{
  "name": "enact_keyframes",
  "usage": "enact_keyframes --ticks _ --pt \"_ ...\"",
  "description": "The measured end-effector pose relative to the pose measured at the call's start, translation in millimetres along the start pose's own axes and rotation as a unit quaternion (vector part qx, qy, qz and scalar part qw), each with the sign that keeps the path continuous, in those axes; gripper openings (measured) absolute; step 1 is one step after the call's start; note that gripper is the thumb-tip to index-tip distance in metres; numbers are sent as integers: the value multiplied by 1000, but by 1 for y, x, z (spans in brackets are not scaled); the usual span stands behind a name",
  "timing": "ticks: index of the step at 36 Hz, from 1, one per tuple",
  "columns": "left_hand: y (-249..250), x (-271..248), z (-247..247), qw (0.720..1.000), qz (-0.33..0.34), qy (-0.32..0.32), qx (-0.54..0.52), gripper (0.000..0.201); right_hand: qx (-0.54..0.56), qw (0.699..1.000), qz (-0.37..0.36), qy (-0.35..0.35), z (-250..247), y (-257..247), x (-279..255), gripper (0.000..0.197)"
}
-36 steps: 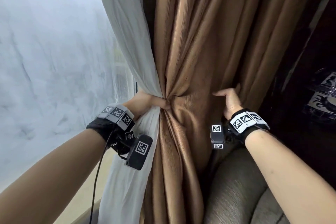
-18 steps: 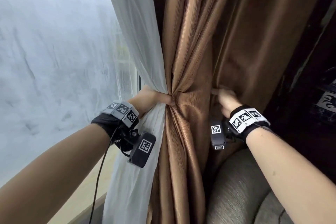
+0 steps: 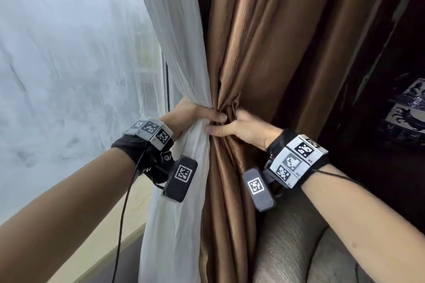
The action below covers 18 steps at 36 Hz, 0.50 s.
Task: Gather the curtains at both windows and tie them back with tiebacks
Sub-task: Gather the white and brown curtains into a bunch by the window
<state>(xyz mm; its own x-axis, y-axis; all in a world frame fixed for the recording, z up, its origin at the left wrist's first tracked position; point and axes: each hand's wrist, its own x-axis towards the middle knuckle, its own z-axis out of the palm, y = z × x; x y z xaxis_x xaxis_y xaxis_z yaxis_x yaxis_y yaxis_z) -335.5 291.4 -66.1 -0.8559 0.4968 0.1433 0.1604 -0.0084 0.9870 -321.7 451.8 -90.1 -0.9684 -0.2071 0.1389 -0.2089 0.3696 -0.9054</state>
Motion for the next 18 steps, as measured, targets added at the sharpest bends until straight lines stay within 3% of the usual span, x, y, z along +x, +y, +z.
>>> enact_keyframes --ticks 3,9,11,12,15,18 --pt "1 2 3 1000 8 2 0 42 -64 998 -19 2 -3 -2 -1 64" --pt "-5 10 16 987 -8 160 1 36 -300 952 48 27 -9 -12 3 77" --pt "-5 12 21 983 -5 184 3 33 -290 954 64 25 -11 -15 -4 64" --pt "-5 14 22 982 -6 190 1 33 -256 964 67 14 -12 -15 -8 67" --pt "-3 17 23 978 -18 207 3 35 -215 973 84 -10 -8 -16 -24 125" --pt "2 23 28 975 -48 216 3 35 -237 964 112 51 15 -11 -26 156"
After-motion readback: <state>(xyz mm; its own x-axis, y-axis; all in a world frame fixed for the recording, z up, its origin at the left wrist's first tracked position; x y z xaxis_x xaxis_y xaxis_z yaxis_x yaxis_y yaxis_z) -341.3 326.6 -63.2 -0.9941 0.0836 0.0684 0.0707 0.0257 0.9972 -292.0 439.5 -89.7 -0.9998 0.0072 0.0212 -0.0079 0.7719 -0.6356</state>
